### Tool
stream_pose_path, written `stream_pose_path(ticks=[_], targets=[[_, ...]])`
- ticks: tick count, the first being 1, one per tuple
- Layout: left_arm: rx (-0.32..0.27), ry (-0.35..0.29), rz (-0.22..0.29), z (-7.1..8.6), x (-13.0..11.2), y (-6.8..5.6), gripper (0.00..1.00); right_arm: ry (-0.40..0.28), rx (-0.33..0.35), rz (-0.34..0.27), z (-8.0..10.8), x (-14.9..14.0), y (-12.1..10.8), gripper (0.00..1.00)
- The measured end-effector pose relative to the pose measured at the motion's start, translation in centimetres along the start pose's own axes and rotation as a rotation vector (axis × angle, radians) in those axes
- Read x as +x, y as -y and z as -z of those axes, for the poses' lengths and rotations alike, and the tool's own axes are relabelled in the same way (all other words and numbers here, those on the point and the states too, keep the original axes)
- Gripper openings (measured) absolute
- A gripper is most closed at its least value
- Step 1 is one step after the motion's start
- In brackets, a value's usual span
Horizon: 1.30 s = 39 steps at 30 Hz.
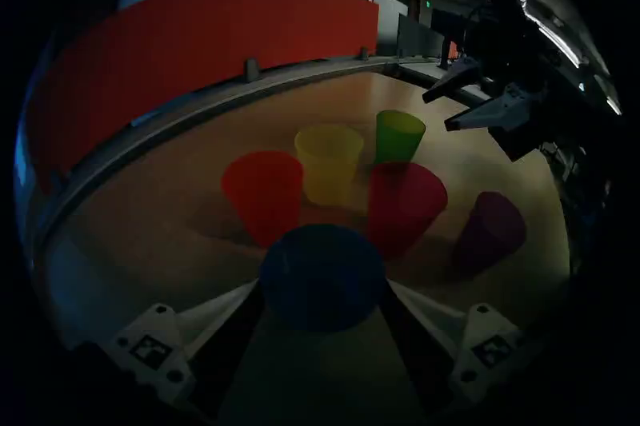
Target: Pour water
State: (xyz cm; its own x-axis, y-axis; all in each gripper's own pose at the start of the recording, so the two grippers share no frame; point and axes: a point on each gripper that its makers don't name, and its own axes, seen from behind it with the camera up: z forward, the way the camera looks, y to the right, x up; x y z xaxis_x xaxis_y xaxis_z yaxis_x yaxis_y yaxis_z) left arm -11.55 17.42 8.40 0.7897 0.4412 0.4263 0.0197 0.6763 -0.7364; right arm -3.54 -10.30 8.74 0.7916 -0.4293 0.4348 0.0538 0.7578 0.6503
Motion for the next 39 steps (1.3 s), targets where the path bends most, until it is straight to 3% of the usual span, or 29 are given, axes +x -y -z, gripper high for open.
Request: stream_pose_path(ticks=[11, 23, 39], targets=[[-0.016, 0.005, 0.025, -0.4, 0.0, 0.0, 0.92, 0.009, 0.004, -0.002, -0.6, -0.3, -0.1, 1.0], [-0.012, 0.003, 0.016, -0.3, 0.0, 0.0, 0.91, 0.029, 0.004, -0.006, -1.6, -1.0, -0.1, 1.0], [-0.014, 0.004, 0.014, -0.3, -0.1, 0.0, 0.89, 0.056, 0.004, -0.016, -4.8, -1.5, -0.6, 1.0]])
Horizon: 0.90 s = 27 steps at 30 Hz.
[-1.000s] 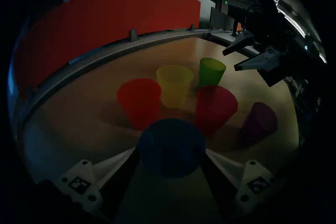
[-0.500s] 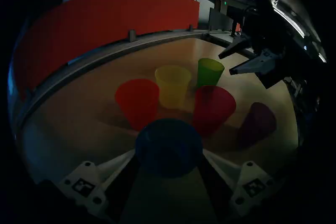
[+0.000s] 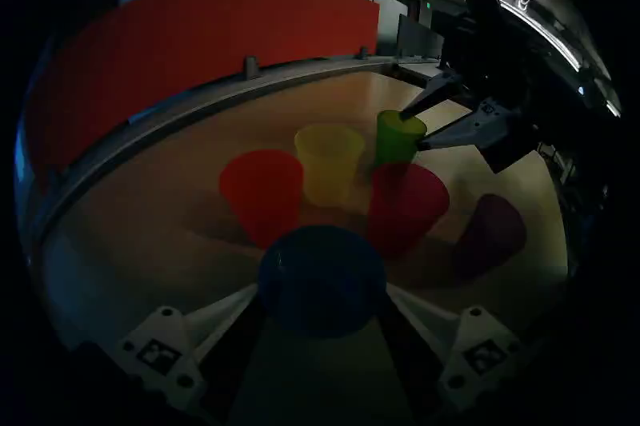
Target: Pour water
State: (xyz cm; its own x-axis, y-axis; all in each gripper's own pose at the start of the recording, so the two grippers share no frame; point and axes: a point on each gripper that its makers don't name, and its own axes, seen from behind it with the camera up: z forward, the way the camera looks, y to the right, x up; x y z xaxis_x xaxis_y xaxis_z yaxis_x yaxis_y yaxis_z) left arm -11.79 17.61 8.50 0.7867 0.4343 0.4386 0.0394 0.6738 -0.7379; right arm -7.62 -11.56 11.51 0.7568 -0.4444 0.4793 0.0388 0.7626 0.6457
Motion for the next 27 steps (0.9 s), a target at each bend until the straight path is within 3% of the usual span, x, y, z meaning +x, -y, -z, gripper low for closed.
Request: stream_pose_path(ticks=[14, 18, 27], targets=[[-0.001, -0.001, 0.002, 0.1, 0.0, -0.1, 0.88, 0.012, 0.008, -0.001, -2.3, 0.2, 0.2, 0.99], [-0.001, -0.002, 0.004, 0.1, 0.0, 0.0, 0.87, 0.007, 0.004, 0.002, -2.4, 0.2, 0.1, 0.91], [0.004, -0.002, 0.004, 0.1, 0.0, 0.1, 0.87, -0.006, -0.006, 0.012, -1.8, 0.2, 0.0, 0.91]])
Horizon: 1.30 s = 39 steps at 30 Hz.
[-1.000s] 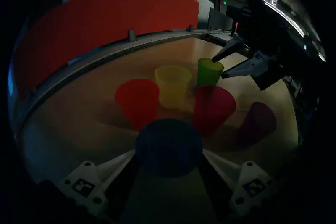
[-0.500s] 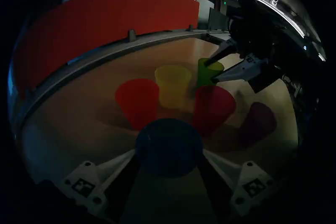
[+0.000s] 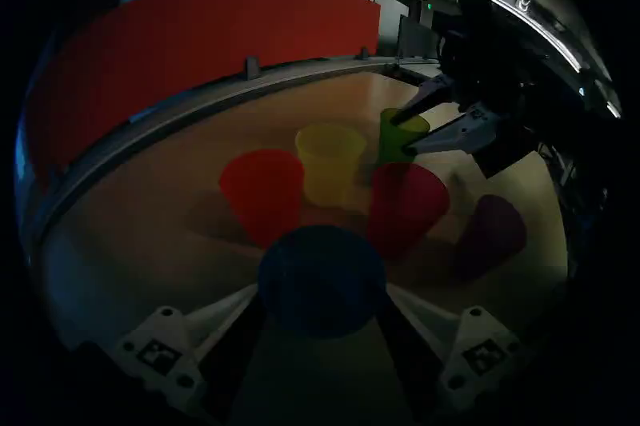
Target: Pour water
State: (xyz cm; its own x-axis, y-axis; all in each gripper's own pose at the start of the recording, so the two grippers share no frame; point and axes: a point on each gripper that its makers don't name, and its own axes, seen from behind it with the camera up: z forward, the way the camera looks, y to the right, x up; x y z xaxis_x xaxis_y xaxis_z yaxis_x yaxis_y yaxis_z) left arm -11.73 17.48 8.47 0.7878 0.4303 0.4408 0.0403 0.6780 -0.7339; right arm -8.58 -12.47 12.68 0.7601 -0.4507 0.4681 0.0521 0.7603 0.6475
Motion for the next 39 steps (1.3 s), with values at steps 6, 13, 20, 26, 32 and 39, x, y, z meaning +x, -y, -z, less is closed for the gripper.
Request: stream_pose_path(ticks=[6, 13, 20, 26, 32, 39], targets=[[0.001, -0.009, 0.007, 0.3, 0.2, -0.1, 0.86, -0.017, -0.002, -0.007, 1.1, 0.6, 0.1, 0.91], [0.011, -0.04, 0.007, 1.6, 1.1, -0.3, 0.85, -0.045, -0.011, -0.005, 2.7, 1.5, 0.2, 0.91], [0.031, -0.095, 0.008, 3.7, 2.8, -0.7, 0.85, -0.086, -0.016, 0.008, 5.0, 2.9, 0.9, 0.91], [0.058, -0.152, 0.0, 5.9, 4.7, -1.2, 0.85, -0.132, -0.024, 0.018, 7.4, 4.3, 1.6, 0.91], [0.081, -0.225, -0.011, 8.3, 6.9, -1.7, 0.85, -0.197, -0.031, 0.024, 9.9, 6.1, 2.6, 0.91], [0.098, -0.313, -0.01, 10.9, 9.1, -2.5, 0.85, -0.264, -0.043, 0.027, 12.3, 7.7, 3.5, 0.91]])
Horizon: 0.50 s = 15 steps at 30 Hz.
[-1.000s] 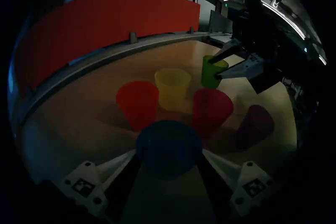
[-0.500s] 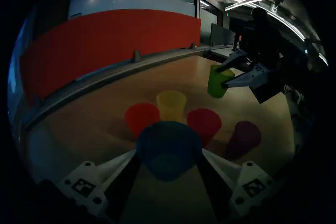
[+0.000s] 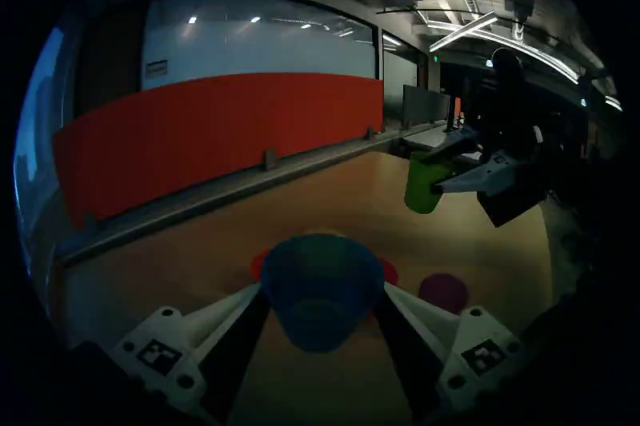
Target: Pour water
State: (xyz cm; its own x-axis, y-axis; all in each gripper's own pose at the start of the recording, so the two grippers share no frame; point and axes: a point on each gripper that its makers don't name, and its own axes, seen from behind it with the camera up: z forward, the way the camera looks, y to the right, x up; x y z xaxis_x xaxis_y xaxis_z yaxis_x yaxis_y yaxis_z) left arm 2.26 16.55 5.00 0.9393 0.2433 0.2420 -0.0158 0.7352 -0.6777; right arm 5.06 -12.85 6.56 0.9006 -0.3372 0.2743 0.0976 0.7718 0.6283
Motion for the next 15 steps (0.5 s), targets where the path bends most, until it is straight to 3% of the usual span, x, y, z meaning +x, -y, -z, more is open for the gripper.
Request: stream_pose_path(ticks=[15], targets=[[0.044, -0.152, 0.027, 3.5, 4.2, -0.3, 0.84, -0.16, -0.015, 0.006, 2.6, 4.6, 2.0, 0.91]])
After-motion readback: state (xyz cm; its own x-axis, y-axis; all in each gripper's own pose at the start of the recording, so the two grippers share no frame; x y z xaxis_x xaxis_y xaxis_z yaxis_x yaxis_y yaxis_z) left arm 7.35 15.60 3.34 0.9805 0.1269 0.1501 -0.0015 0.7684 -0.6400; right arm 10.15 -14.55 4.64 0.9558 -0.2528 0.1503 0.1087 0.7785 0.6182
